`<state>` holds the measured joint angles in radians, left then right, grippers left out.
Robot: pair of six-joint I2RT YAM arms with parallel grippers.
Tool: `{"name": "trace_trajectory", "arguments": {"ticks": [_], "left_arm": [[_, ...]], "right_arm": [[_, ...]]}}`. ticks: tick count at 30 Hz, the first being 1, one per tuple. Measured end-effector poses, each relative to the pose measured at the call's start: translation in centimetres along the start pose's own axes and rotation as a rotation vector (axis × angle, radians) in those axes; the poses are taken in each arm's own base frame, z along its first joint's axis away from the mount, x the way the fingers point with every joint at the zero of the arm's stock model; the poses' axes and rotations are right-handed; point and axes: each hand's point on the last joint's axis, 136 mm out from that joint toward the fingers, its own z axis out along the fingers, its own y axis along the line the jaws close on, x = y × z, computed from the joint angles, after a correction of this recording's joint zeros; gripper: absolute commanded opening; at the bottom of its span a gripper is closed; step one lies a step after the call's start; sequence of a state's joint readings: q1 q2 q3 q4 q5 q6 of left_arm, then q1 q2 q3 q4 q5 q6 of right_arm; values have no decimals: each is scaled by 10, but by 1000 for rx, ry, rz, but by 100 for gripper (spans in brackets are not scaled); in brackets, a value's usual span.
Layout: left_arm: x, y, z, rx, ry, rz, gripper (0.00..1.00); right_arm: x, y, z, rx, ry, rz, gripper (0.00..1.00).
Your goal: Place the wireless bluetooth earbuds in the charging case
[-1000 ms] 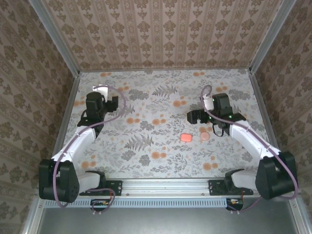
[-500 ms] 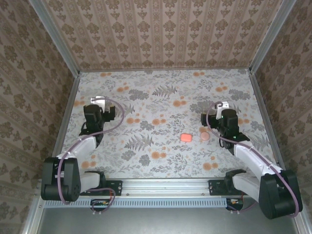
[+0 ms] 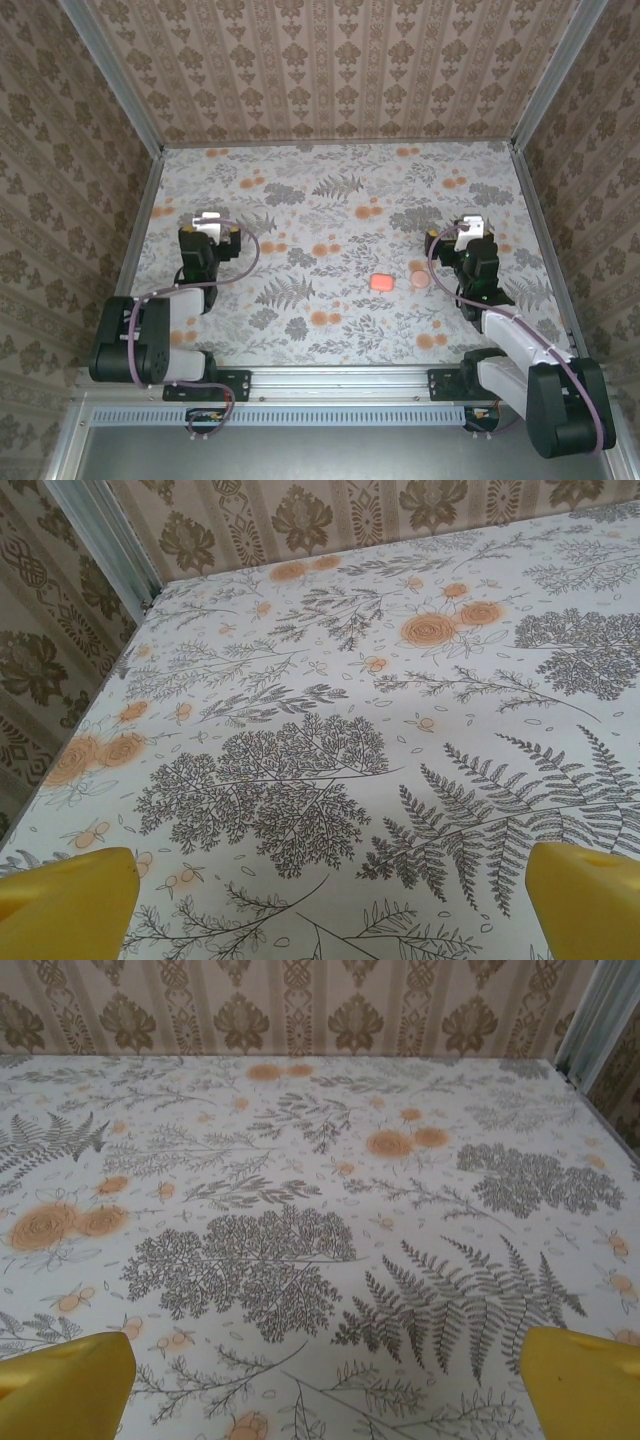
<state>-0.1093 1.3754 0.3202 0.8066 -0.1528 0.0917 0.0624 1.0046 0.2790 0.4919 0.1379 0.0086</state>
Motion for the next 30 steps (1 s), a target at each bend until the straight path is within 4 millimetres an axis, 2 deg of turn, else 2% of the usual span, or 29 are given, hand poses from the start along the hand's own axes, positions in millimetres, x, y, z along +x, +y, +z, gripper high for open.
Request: {"name": "trace_trajectory", "arguments": {"ticks": [8, 14, 16, 21, 27, 30], "left_arm": [[31, -2, 14, -18, 39, 8, 100], [11, 21, 26, -77, 14, -45, 100], [11, 25, 27, -87, 17, -56, 100], [15, 24, 27, -82, 33, -60, 100], [15, 24, 27, -81, 33, -64, 100], [15, 24, 27, -81, 33, -65, 100]], "right_arm": [[5, 6, 10, -35, 2, -12, 100], [10, 7, 18, -44, 6, -23, 100], [14, 8, 21, -49, 16, -29, 100], [27, 11, 32, -68, 57, -41, 100], [10, 22, 45, -127, 22, -43, 100], [15, 27, 49, -153, 31, -47, 100]]}}
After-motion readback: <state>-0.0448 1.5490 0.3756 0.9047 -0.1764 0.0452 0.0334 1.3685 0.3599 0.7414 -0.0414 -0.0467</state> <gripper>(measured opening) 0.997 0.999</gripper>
